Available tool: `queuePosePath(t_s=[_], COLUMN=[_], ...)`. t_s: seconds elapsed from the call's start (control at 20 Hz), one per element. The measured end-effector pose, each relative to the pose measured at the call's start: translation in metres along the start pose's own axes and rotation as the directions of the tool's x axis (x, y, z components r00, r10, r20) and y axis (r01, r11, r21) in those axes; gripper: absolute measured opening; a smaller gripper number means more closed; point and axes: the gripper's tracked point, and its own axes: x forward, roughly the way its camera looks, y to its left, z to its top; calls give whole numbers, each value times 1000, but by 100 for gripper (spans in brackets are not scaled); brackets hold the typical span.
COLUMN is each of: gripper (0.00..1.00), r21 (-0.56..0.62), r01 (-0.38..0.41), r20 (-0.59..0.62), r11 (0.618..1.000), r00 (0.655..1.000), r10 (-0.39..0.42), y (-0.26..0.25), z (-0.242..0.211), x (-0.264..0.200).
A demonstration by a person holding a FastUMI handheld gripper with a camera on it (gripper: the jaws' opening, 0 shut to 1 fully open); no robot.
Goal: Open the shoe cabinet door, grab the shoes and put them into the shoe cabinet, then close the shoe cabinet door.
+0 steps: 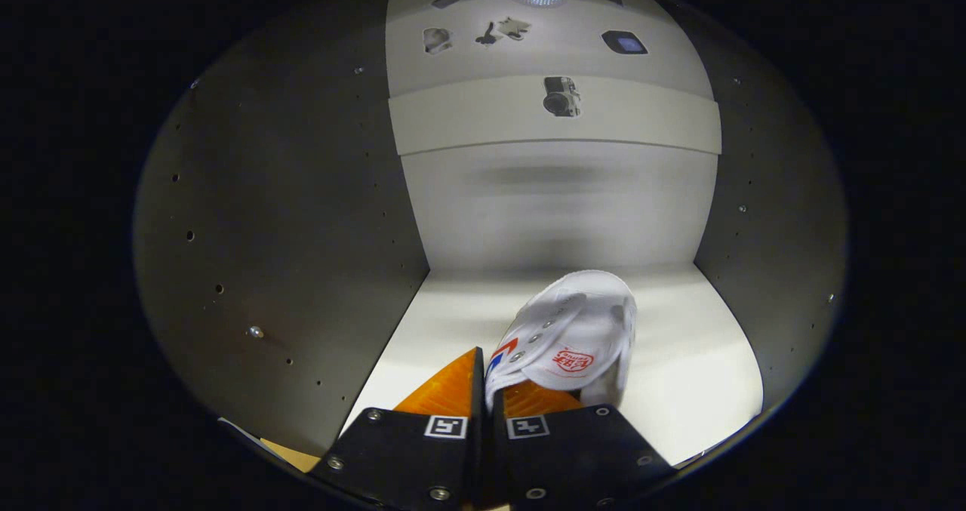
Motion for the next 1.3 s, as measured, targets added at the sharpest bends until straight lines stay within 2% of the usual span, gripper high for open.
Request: queuePosePath(t_s=[0.1,0.2,0.25,0.35,0.55,0.85,1.1,1.3], gripper=[11,24,36,52,67,79,85,87], r21=[1,-3,-15,-39,-46,-43,-22,-7], r01=[11,-1,3,17,48,102,142,145], r20=[8,14,11,21,65,95,106,135], r11=[1000,1000,1000,999,998,994,990,989], r00=[1000,1000,1000,1000,997,991,985,980], r10=[-11,2,-3,-16,-45,-98,-139,-143], y=[5,6,6,10,11,13,18,29], z=[1,4,3,4,13,2,-23,-38], x=[-1,-15,-19,-27,-58,-118,-175,-225])
